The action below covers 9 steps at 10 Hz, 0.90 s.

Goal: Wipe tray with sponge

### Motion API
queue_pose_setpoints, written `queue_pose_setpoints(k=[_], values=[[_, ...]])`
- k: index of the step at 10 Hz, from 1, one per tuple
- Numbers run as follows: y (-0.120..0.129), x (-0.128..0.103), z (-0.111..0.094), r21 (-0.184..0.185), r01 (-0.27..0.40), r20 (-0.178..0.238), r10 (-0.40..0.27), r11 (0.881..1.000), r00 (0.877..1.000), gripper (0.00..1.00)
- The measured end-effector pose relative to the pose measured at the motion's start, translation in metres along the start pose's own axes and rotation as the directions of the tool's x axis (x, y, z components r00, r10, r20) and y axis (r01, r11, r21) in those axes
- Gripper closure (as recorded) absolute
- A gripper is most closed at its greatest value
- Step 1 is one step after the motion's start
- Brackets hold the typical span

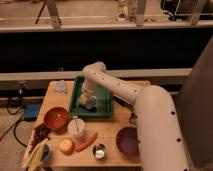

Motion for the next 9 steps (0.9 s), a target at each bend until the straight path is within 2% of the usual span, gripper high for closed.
queue_pose_setpoints(k=[3,6,7,9], values=[[-0.012,-0.017,-0.003,0.004,0.003,0.016,-0.003,1.0,1.0,1.0],[-0.046,-0.03,0.005,0.018,-0.049,0.021,0.049,0.999,0.999,1.0],[-0.058,-0.027,0.006,0.024,-0.074,0.021,0.074,0.997,0.997,1.0],[-0.079,-0.005,0.003,0.039,-0.141,0.022,0.141,0.989,0.99,1.0]])
